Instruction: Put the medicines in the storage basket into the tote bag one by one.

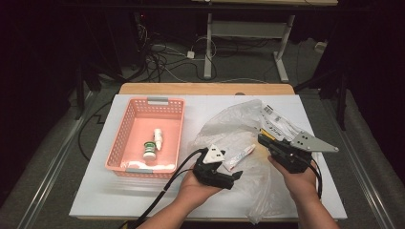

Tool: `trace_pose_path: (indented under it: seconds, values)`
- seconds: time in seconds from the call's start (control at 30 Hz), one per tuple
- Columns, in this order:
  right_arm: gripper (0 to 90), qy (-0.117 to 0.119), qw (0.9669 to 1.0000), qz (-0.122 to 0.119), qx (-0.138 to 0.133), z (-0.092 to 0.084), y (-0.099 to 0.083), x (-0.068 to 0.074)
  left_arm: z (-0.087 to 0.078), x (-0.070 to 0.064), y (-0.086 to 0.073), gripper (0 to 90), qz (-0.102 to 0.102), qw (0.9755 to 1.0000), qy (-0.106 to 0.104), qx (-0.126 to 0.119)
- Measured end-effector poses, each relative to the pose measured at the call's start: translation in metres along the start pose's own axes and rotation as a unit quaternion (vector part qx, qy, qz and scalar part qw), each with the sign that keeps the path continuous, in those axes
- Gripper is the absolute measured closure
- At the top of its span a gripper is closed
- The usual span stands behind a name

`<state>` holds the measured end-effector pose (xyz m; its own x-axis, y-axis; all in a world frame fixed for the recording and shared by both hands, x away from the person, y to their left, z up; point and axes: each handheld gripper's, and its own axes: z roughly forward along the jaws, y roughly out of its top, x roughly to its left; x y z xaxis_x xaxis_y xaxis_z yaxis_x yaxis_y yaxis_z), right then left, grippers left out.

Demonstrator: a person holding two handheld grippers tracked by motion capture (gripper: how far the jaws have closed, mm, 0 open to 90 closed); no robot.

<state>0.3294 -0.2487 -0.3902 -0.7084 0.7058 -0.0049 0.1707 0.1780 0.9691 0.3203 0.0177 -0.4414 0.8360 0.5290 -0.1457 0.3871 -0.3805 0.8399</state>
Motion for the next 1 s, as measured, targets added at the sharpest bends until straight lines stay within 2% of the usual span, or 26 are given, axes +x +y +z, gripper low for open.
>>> trace_pose_path:
  seconds: [0.23,0.53,0.63,0.7,0.77,1.0]
  values:
    - [90.0,-0.001,1.0,0.0,-0.001,0.0,0.001,0.001,-0.021,-0.001,-0.01,0.0,-0.003,0.9999,0.011,-0.002]
    - [90.0,-0.002,1.0,0.0,-0.001,0.0,0.0,0.001,-0.047,0.009,-0.016,0.0,-0.008,0.9995,0.026,-0.015]
    - [90.0,-0.002,1.0,0.001,-0.002,0.0,0.0,0.001,-0.056,0.009,-0.016,0.0,-0.008,0.9995,0.028,-0.01]
    - [90.0,-0.002,1.0,0.0,-0.002,-0.001,0.0,0.001,-0.063,0.009,-0.015,0.0,-0.006,0.9992,0.037,-0.016]
    - [90.0,-0.002,1.0,0.002,-0.002,-0.001,0.0,0.0,-0.072,0.011,-0.016,0.0,-0.011,0.9988,0.044,-0.021]
    - [90.0,-0.002,1.0,0.004,-0.001,-0.001,0.0,0.0,-0.087,0.024,-0.024,0.0,-0.024,0.9973,0.067,-0.021]
